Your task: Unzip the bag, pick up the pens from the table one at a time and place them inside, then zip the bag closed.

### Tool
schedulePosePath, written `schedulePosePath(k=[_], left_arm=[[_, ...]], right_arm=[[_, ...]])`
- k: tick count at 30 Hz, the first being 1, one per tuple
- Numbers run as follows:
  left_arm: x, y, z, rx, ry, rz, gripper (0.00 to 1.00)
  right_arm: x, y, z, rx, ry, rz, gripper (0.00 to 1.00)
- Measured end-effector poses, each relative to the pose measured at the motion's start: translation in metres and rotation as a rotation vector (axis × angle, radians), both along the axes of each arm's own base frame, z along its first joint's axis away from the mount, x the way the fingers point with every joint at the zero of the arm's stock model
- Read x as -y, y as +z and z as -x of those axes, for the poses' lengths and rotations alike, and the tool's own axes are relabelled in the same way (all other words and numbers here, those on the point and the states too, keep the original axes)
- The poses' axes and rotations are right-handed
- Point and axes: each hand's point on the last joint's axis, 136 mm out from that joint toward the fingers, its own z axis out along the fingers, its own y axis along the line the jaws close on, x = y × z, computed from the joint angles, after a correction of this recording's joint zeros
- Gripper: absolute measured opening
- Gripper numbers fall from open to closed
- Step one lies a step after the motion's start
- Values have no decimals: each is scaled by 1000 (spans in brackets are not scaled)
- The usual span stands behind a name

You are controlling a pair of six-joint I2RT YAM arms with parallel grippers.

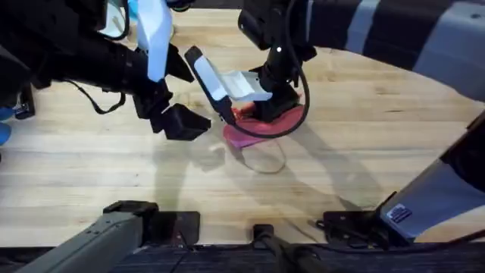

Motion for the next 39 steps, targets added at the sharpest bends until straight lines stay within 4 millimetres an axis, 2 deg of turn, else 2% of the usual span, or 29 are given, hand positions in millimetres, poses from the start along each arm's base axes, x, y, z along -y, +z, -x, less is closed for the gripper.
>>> schedulePosePath(k=[5, 6, 7, 11, 12, 13, 23, 30, 33, 39], left_arm=[[0, -1, 2, -9, 0, -1, 993], [0, -1, 2, -11, 0, -1, 993], [0, -1, 2, -11, 0, -1, 993], [0, -1, 2, -11, 0, -1, 993], [0, -1, 2, -11, 0, -1, 993], [0, -1, 2, -11, 0, -1, 993], [0, 1, -1, 4, -1, 2, 994], [3, 2, 0, 4, -6, 18, 993], [4, 3, 0, 3, -9, 24, 993], [6, 4, 1, -1, -14, 37, 993]], right_arm=[[-4, -4, 4, -13, 9, 5, 31], [-4, -4, 4, -13, 10, 5, 51], [-5, -4, 5, -14, 8, 7, 113], [-7, -6, 10, -30, -4, 15, 654], [-8, -7, 11, -30, -7, 14, 803], [-13, -8, 11, -29, -8, 5, 992], [-13, -9, 12, -34, -30, 10, 997], [-13, -7, 10, -35, -174, 25, 997], [-12, 0, 11, -34, -226, 20, 997], [-12, 28, 8, 17, -296, -41, 998]])
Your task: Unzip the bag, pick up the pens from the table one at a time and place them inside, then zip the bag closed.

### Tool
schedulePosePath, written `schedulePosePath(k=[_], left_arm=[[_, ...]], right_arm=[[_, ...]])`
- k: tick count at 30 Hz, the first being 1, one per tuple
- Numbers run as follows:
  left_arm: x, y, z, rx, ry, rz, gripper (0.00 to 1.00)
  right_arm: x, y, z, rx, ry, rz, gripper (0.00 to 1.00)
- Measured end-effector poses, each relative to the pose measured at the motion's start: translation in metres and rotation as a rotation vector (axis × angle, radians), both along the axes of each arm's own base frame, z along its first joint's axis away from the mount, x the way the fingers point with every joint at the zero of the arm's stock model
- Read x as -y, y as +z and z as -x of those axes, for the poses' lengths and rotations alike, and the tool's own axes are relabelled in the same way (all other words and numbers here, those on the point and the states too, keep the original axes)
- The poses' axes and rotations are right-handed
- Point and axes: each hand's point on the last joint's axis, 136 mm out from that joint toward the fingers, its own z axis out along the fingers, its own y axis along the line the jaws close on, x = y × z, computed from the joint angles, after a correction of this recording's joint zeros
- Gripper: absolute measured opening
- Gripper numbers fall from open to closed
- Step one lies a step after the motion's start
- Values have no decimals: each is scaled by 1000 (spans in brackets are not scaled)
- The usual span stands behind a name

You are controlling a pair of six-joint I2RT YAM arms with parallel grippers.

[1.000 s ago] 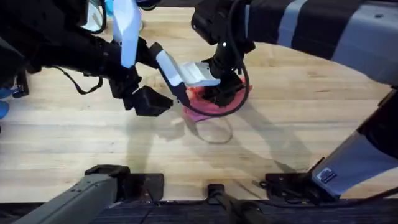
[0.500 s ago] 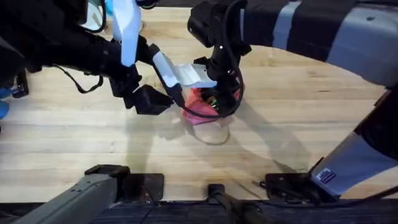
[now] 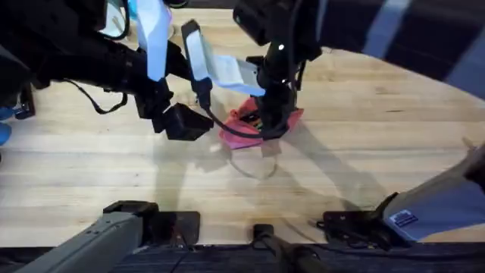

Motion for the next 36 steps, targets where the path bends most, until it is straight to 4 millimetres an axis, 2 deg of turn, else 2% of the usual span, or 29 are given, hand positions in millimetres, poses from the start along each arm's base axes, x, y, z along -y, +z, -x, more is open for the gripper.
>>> schedulePosePath(k=[11, 17, 22, 28, 32, 36], left_arm=[[2, 2, -1, 6, -5, 14, 994], [1, 2, 2, -5, -6, 24, 995], [-11, 7, -1, 18, 13, 99, 996], [-34, 0, -2, 70, 52, 231, 995], [-37, -9, 2, 131, 15, 292, 995], [-33, -27, 6, 205, -51, 325, 995]], right_arm=[[26, 40, -18, 56, -175, -90, 998], [36, 63, -22, 59, -263, -170, 998], [40, 68, -29, 58, -316, -204, 997], [34, 76, -49, 108, -362, -275, 997], [30, 80, -57, 138, -369, -304, 997], [29, 80, -58, 136, -379, -307, 997]])
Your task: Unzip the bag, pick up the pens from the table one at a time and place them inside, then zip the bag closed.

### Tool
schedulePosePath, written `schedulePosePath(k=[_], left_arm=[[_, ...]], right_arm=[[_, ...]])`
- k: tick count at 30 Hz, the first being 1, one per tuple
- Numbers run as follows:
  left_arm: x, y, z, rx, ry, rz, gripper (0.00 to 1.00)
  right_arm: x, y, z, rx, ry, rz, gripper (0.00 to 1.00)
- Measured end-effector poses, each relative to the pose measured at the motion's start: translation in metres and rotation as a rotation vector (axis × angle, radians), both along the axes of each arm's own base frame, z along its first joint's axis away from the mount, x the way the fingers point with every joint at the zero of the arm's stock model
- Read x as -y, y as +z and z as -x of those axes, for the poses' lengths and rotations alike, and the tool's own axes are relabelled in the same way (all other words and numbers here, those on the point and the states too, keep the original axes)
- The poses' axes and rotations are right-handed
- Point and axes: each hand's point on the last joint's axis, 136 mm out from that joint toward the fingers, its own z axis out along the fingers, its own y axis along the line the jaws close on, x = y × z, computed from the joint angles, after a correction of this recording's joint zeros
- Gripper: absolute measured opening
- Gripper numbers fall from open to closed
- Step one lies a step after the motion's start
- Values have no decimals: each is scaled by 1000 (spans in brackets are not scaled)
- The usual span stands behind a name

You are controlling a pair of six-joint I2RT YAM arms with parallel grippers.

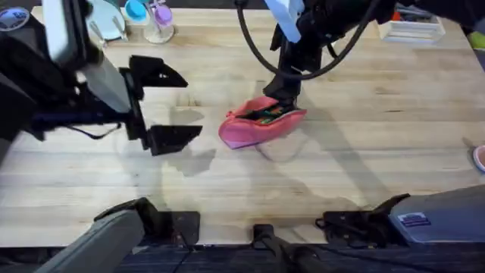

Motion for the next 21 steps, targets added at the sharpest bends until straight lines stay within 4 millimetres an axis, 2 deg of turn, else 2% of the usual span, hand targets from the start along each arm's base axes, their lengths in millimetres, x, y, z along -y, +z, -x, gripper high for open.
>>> schedulePosePath(k=[8, 12, 13, 15, 21], left_arm=[[4, -38, 3, 98, -41, -4, 995], [5, -44, 6, 95, -45, -1, 995], [5, -44, 6, 94, -45, -5, 995], [5, -44, 6, 97, -45, -6, 994], [5, -44, 6, 96, -45, -6, 994]], right_arm=[[0, 0, 0, -36, -68, -19, 997], [0, 0, 1, -95, -184, -53, 998], [-2, 0, 2, -155, -296, -88, 998], [-5, 0, 5, -194, -362, -109, 997], [-32, 0, 25, -301, -479, -153, 997]])
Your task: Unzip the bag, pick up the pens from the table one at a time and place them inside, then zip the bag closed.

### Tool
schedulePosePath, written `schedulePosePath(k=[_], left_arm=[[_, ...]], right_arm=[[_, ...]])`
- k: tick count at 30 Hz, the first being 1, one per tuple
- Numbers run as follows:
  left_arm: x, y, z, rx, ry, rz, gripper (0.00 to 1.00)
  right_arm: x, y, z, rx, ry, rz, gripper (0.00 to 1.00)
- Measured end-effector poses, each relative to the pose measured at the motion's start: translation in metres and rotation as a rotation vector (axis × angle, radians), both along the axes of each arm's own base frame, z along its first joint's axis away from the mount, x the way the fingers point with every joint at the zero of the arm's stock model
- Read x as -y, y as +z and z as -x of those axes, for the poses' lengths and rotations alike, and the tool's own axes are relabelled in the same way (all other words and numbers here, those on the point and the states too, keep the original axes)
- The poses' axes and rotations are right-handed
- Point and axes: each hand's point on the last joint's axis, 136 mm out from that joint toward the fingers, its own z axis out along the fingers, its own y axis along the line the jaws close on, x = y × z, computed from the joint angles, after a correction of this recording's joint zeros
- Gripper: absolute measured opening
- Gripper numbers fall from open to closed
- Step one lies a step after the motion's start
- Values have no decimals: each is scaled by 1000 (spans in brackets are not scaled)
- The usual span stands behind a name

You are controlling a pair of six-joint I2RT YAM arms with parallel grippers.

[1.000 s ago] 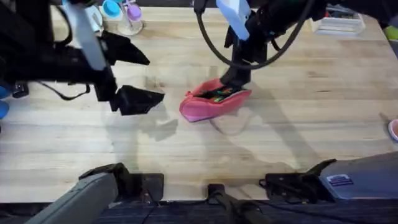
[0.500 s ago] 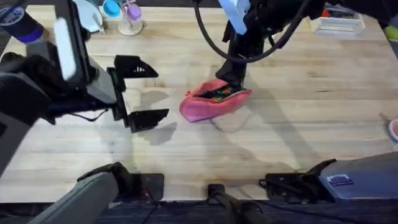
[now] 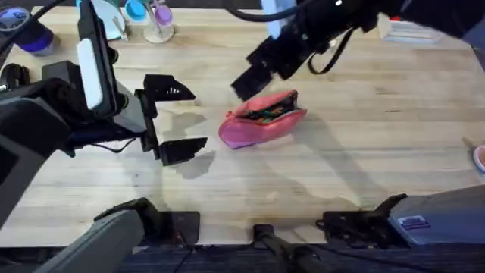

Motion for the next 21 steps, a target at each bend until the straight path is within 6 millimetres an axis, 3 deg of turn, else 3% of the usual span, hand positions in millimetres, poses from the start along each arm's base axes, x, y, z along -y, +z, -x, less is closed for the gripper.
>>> schedulePosePath(k=[8, 21], left_arm=[[0, 0, 0, 1, 0, -1, 993], [0, 0, 0, 2, -1, -1, 995]], right_arm=[[-31, 1, 29, -62, 8, -28, 997], [-43, 0, 47, -166, -116, -51, 998]])
